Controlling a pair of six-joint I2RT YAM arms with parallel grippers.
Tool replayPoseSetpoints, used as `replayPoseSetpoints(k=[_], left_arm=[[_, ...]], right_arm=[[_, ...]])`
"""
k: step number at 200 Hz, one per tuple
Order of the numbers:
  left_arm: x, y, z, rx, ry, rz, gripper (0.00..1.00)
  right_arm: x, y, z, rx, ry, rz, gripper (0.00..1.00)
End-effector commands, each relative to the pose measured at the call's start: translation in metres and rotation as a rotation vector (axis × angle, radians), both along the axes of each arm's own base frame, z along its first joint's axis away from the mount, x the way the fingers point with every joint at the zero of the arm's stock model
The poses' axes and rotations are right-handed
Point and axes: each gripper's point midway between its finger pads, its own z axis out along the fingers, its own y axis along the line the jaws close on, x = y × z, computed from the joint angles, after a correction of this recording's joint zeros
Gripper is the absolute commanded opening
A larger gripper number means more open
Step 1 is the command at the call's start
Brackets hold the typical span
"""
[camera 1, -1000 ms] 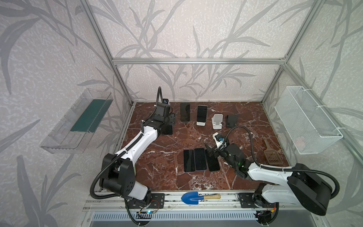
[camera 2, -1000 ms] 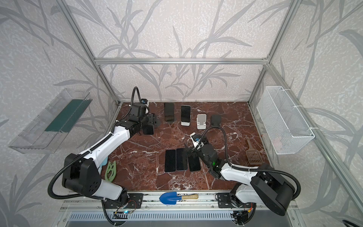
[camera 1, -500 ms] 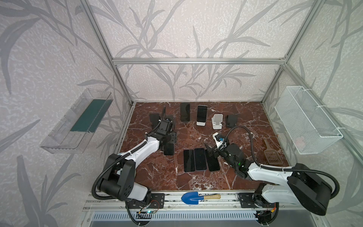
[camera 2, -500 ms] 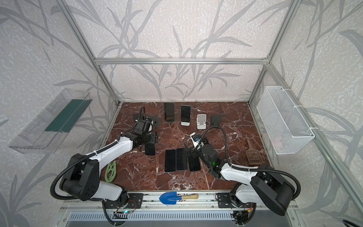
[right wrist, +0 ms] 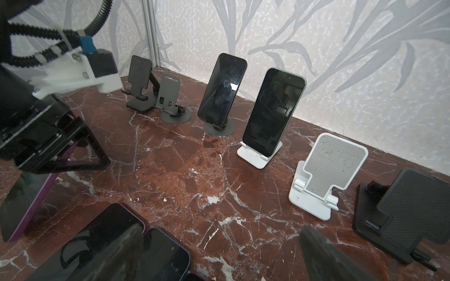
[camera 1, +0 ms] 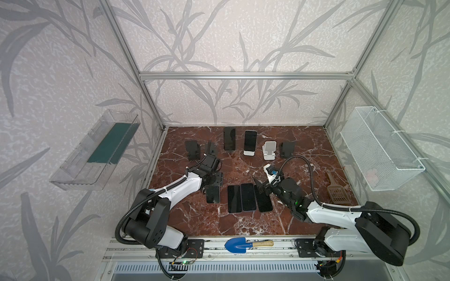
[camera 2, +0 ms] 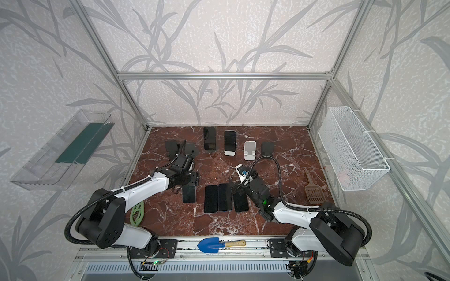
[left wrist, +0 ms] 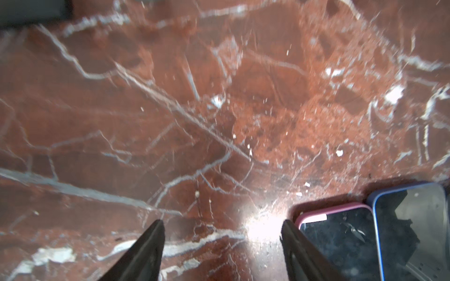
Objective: Remove the phone from the phone stand
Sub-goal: Place the phone at the center of the table.
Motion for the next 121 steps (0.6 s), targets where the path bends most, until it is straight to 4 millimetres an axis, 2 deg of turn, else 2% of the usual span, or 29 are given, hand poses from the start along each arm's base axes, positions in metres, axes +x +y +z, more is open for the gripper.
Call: replayPoseSetpoints(k=[1, 121], left_arm=[[-0.006, 0.002, -0.005, 0.002, 0.018, 0.048, 0.48], [-0.013, -0.001, -0.021, 0.06, -0.091, 0.077, 0.48]], right_arm=[[0.003, 0.0, 0.01, 0.029, -0.029, -0.019, 0.99], [0.003, -0.001, 0.01, 0.03, -0.029, -0.024, 0.99]])
